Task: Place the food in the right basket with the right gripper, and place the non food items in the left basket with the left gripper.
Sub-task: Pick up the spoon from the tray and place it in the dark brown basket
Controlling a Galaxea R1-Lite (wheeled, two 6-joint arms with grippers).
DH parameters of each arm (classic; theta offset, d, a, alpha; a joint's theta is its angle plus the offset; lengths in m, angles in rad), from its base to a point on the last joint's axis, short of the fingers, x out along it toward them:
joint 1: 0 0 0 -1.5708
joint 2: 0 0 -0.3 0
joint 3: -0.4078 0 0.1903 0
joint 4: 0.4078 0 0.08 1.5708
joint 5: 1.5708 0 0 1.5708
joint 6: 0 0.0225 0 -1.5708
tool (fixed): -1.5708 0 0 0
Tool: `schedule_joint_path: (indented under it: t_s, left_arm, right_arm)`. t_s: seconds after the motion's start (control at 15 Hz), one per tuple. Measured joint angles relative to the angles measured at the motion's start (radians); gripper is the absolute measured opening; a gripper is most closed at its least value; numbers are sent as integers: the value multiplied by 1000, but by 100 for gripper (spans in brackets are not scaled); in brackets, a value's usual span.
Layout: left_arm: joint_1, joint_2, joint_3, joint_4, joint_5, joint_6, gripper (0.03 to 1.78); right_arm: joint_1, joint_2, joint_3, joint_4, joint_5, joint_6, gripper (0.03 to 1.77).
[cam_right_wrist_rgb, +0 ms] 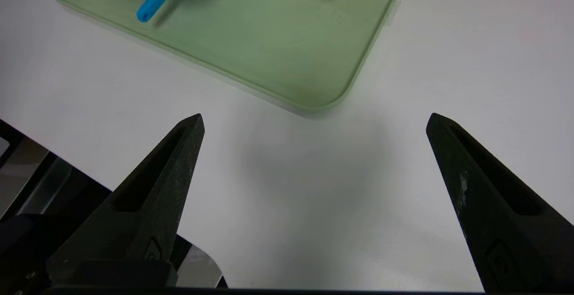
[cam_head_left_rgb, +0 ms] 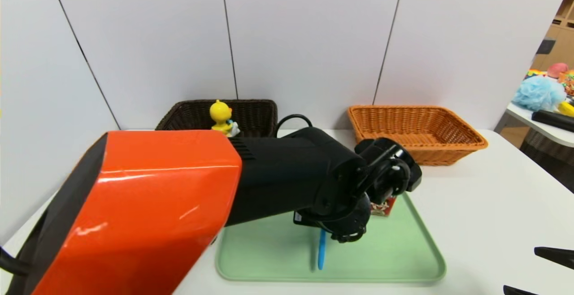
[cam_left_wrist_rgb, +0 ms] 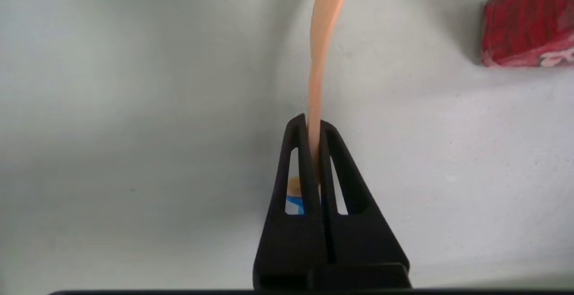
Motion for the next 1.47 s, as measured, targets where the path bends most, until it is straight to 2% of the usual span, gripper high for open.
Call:
schedule_joint_path:
  t_s: [0.13, 0.6, 0.87, 1.07, 1.2, 1.47]
  left_arm:
    - [38, -40, 4, 7, 13, 11, 6]
    - [274, -197, 6, 3, 30, 125, 6]
    - [377, -236, 3, -50, 28, 221, 6]
    - [446, -238, 3, -151, 21, 352, 6]
    - [483, -238, 3, -175, 3, 444, 6]
    - [558, -239, 5, -196, -110, 676, 6]
  right_arm:
    - [0, -10, 5, 0, -1, 0, 171]
    - [0, -16, 5, -8, 0, 0, 171]
    - [0, -12, 6, -6, -2, 0, 171]
    - [-2, -11, 14, -6, -2, 0, 171]
    - [-3, -11, 23, -7, -2, 1, 171]
    - [-21, -13, 35, -6, -4, 0, 171]
